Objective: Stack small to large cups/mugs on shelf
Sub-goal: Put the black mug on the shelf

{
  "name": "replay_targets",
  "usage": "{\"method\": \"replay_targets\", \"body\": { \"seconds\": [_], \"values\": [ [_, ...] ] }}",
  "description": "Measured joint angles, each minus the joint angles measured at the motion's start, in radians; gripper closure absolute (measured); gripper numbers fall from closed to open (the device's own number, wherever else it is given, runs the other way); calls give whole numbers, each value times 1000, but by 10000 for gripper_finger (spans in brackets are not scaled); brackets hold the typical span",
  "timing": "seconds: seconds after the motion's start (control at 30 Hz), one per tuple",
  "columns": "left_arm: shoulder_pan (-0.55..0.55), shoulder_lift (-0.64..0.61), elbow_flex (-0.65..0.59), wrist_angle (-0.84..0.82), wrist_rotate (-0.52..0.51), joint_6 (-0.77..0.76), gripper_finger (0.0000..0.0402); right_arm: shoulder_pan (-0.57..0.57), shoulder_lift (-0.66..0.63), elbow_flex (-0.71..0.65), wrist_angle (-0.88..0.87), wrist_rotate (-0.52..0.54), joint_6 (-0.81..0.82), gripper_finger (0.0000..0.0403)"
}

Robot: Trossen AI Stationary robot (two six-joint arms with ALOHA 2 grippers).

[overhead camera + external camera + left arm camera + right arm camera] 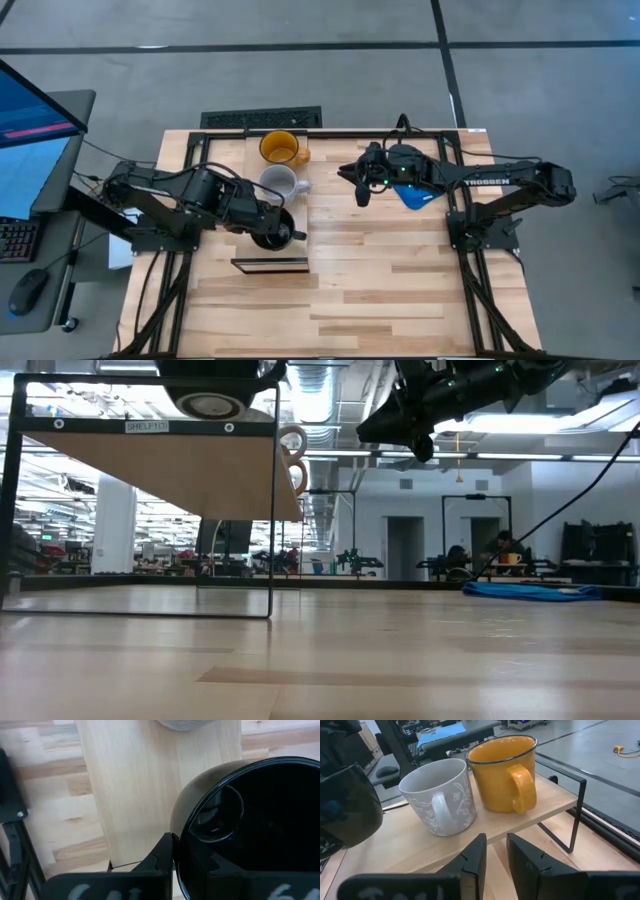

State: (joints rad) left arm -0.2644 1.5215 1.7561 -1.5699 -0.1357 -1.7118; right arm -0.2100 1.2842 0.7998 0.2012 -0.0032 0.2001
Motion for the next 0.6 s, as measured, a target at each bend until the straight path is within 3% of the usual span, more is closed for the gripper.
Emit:
{"method": "replay_targets", "body": {
  "seconds": [0.6],
  "values": [
    [29,3,-39,-1,49,-55,396,0,0,0,0,0,0,305]
  ]
}}
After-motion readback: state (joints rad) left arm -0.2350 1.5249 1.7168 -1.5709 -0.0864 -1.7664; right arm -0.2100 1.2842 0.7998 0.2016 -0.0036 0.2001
